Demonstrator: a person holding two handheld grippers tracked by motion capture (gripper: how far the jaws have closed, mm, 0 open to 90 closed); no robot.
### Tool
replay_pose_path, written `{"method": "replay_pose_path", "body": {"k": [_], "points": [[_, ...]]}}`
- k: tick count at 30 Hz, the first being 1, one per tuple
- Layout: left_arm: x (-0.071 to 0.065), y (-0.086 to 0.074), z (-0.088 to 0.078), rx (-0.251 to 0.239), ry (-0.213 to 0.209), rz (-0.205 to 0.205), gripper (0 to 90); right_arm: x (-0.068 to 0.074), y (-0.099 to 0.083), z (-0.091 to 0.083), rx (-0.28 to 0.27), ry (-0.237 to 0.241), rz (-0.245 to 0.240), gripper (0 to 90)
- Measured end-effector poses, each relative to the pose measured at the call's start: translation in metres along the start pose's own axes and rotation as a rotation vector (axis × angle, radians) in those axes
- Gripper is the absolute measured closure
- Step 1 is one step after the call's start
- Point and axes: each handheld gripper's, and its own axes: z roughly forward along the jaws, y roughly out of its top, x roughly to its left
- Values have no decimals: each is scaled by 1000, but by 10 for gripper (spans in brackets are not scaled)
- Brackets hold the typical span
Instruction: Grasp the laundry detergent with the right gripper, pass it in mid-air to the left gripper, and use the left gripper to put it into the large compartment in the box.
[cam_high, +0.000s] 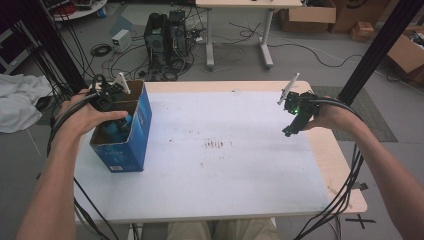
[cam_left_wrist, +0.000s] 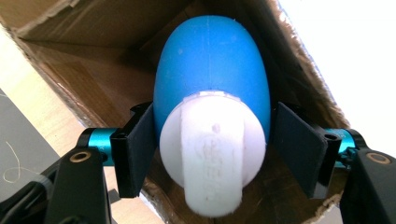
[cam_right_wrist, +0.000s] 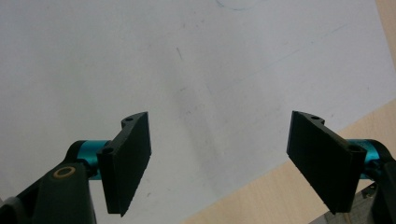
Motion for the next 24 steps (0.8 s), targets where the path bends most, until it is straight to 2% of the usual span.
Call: {"method": "replay_pose_path", "body": {"k": [1,2,3,4,5,8,9,10,11,12,13,14,15,16,17,18,19,20,21,22,23,24], "points": [[0,0,-3,-4,6,0,317,0,0,0,-1,-1,-1,212],[1,-1,8,11,-21,-7,307,0,0,0,2,-2,4,212],[-1,1,-6,-5,7,0,303,0,0,1,4,1,1,212],[-2,1,-9,-4,9,1,303,0,0,-1,1,-1,3,212],[0,0,2,3,-3,-3,303,0,0,0,1,-1,3,212],[-5,4,-17,-13,15,6,303,1,0,-1,2,0,5,212],[-2,1,-7,-5,9,-4,303,1,1,-1,2,1,-1,212],[-5,5,-19,-12,19,9,303,1,0,-1,2,-1,5,212],[-5,5,-19,-12,19,9,303,1,1,-1,1,0,-2,212],[-1,0,-4,-4,7,2,303,1,1,-1,0,0,-2,212],[-6,5,-20,-10,15,6,303,0,0,0,1,0,2,212],[-7,7,-24,-9,22,10,303,1,0,-1,-2,0,-2,212],[-5,4,-18,-15,19,6,303,1,0,-2,-3,-1,0,212],[-6,6,-21,-6,17,7,303,1,1,-1,1,0,-1,212],[-8,7,-26,-18,21,14,302,1,0,-2,0,1,0,212],[-5,5,-19,-14,19,8,301,1,-1,-2,-1,-2,3,212],[-6,5,-20,-11,15,7,286,1,1,-1,1,1,-2,212],[-10,10,-36,-33,37,18,267,1,1,-1,-1,0,-2,212],[-10,12,-40,-36,44,20,266,1,-2,-3,-3,-1,6,212],[-9,8,-30,-22,30,15,266,1,-2,-4,-7,0,4,212],[-11,16,-47,-37,54,31,266,1,-1,-3,-1,-2,3,212],[-11,15,-45,-39,50,25,266,1,-2,-4,-9,1,4,212]]}}
